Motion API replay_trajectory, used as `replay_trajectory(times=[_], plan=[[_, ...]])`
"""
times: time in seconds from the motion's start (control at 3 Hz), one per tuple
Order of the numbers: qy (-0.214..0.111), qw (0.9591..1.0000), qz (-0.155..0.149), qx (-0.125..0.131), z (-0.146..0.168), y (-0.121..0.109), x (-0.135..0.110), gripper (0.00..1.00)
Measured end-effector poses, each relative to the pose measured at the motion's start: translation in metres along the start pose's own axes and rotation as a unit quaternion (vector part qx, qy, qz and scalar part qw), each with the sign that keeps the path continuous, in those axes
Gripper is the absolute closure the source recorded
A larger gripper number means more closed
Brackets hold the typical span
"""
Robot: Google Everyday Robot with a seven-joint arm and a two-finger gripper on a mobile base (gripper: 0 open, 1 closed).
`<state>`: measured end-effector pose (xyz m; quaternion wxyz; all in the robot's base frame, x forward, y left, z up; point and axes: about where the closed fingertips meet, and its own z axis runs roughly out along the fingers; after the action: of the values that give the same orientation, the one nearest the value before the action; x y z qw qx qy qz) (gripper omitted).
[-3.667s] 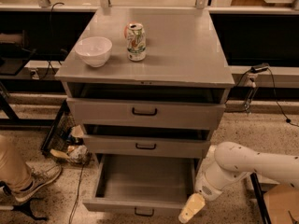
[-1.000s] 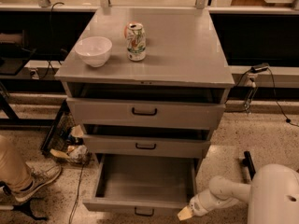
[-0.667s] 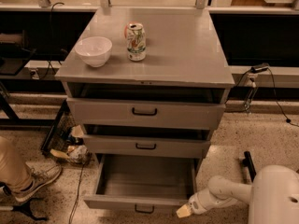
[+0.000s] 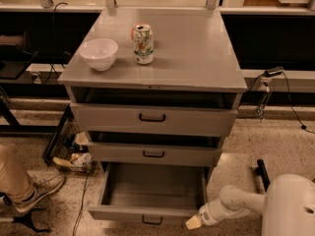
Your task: Close bottom drawer
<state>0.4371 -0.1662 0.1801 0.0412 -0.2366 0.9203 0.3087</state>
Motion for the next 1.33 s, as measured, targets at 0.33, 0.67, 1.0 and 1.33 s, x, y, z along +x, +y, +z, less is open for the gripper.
replay_trajectory(times=[0.33, 0.67, 1.0, 1.33], plan=[[0.000, 1.0000, 0.000, 0.000, 0.000, 0.000, 0.000, 1.00], [-0.027, 0.9994, 0.014, 0.017, -0.007, -0.002, 0.014, 1.00], [-0.072, 0.9964, 0.031, 0.032, -0.012, -0.007, 0.030, 1.00], [-0.107, 0.9934, 0.011, 0.041, -0.006, -0.014, 0.017, 1.00]])
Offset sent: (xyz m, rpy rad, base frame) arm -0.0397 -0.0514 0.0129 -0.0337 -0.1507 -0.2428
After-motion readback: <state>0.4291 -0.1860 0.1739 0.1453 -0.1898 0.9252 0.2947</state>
